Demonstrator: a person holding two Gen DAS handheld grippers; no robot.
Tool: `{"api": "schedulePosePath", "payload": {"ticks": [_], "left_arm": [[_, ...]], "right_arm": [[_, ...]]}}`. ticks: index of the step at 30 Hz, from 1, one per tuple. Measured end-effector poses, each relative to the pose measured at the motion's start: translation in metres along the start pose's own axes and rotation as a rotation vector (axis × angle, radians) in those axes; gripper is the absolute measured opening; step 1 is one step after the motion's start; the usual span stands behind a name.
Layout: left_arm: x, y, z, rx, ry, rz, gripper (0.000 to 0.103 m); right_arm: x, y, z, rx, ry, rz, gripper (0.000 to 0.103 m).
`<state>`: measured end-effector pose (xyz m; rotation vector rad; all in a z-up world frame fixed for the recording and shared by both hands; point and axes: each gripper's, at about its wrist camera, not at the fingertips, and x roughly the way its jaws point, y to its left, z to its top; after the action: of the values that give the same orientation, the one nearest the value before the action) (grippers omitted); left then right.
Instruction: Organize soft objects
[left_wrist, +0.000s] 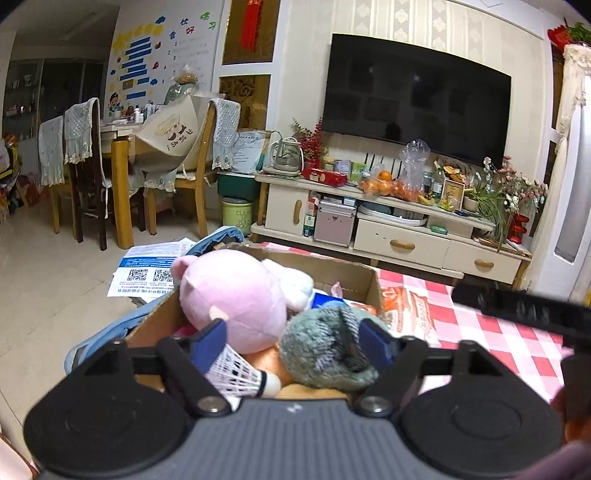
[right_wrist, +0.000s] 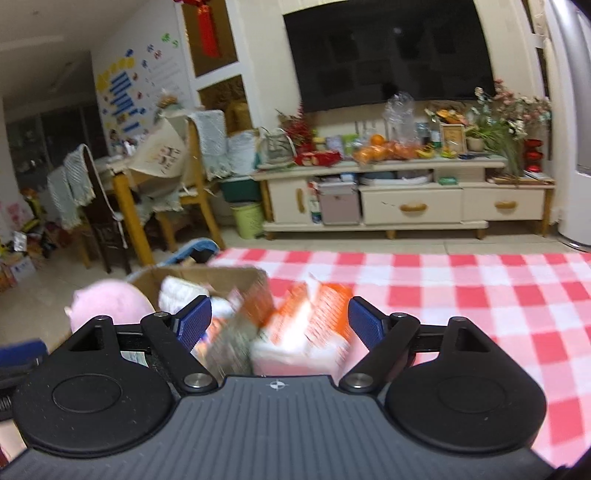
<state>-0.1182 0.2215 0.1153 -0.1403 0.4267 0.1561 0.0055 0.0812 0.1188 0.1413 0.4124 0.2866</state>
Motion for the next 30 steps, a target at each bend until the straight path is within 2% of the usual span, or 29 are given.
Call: {"api": "schedulePosePath", "payload": {"ticks": [4, 6, 13, 30], "left_arm": [[-0.01, -0.008, -0.007, 0.01, 0.011, -0.008, 0.091], [-0.014, -0.013, -0.01, 0.014, 0.02, -0.009, 0.091], [-0.038, -0.023, -0.02, 0.043, 0.017, 0.003, 0.102], [-0.084, -0.028, -0.04, 0.066, 0.028, 0.006, 0.102]], "right_arm": [[-0.016, -0.011, -0.013, 0.006, 0.041, -0.026, 0.103], [-0.026, -0.014, -0.018, 0.016, 0.054, -0.028, 0.103], [-0.057, -0.011, -0.033, 0.0, 0.055, -0.049, 0.103], [-0.108, -0.013, -0.06, -0.025, 0.035, -0.065, 0.103]]}}
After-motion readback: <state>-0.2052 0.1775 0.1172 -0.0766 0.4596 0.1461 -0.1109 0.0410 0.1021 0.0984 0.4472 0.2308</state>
